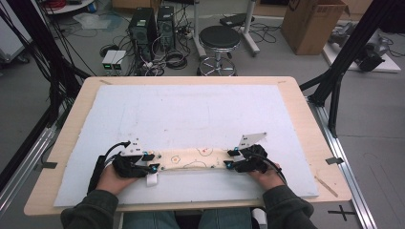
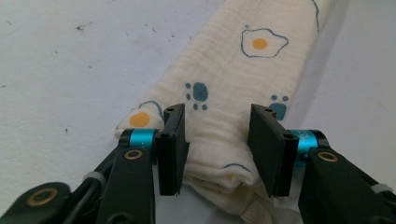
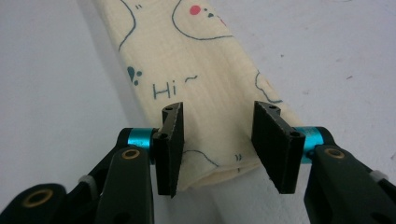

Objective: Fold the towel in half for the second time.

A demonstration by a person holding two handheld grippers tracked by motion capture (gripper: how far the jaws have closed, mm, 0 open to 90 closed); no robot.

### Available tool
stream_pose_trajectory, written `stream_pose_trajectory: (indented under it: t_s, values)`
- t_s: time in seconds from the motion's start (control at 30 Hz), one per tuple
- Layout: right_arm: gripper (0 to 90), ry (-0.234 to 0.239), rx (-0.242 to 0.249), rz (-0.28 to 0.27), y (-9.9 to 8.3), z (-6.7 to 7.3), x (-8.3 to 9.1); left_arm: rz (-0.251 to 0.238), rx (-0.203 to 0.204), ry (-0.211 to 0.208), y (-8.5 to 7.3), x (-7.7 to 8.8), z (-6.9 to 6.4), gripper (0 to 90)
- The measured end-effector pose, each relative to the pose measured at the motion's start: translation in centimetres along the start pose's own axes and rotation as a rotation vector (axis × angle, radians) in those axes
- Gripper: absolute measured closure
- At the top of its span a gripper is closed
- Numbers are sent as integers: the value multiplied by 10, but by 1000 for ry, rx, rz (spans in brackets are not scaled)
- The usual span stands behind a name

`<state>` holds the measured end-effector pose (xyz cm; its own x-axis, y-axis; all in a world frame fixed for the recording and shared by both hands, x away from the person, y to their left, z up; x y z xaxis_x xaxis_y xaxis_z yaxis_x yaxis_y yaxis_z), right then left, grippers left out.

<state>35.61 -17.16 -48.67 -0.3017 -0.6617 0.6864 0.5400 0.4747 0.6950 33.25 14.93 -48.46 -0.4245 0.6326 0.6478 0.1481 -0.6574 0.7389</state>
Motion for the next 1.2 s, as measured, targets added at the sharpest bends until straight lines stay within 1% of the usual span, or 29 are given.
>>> stream_pose_trajectory:
  t_s: [0.1,0.17,0.23,0.3,0.33,0.4,0.47,0.53,0.63,0.7,0.73,0.77,0.83,0.87,0.9,0.93,0.97,1.0,1.03,1.07,1.2]
  values:
    - [535,-3,1,-6,0,0,0,0,-2,0,0,0,0,562]
    - [534,-3,2,-5,0,0,0,-11,1,5,-1,0,-1,561]
    - [533,-4,3,-5,0,0,0,-19,13,9,-1,1,-1,557]
    - [526,-3,-2,-6,0,0,0,-16,15,14,-1,2,0,555]
    - [520,0,-6,-7,0,0,-1,-19,24,14,0,3,0,545]
    - [473,6,-14,-8,2,0,0,-38,32,25,3,6,1,517]
    - [414,19,-36,-10,5,1,2,-69,40,36,5,11,3,497]
    - [409,36,-49,-39,11,3,7,-95,48,64,7,16,5,453]
    - [407,41,-70,-83,20,-1,15,-133,79,92,8,23,11,426]
    - [408,37,-99,-85,24,-5,17,-148,102,111,8,26,18,423]
    - [412,27,-102,-85,26,-9,17,-151,113,117,8,26,21,420]
    - [420,19,-119,-82,27,-12,16,-154,130,122,8,26,24,420]
    - [440,7,-146,-77,29,-18,15,-141,151,134,7,24,30,436]
    - [454,1,-165,-74,30,-21,13,-127,154,134,6,23,32,451]
    - [465,8,-186,-74,31,-24,12,-113,161,140,5,21,35,464]
    - [466,20,-215,-75,32,-26,11,-94,161,164,4,19,37,472]
    - [470,27,-235,-75,33,-29,9,-83,162,179,4,18,40,479]
    - [477,26,-245,-73,34,-30,8,-84,174,185,3,16,41,488]
    - [482,18,-253,-74,35,-32,6,-71,174,180,2,15,43,494]
    - [483,17,-258,-71,35,-34,5,-71,183,181,1,13,43,498]
    - [492,1,-261,-45,32,-36,0,-50,192,150,-2,9,43,527]
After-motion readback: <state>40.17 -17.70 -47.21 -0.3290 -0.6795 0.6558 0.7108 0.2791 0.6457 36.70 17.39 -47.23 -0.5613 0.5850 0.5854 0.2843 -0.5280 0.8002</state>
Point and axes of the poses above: each handheld gripper's, and its own axes: x roughly backward along the jaws, y roughly out of its top, z roughly to its left, the point moved 7 cm from there along -x, roughly forward along the jaws, and after that the axes turned 15 degrees about -x, right-handed, at the moved point
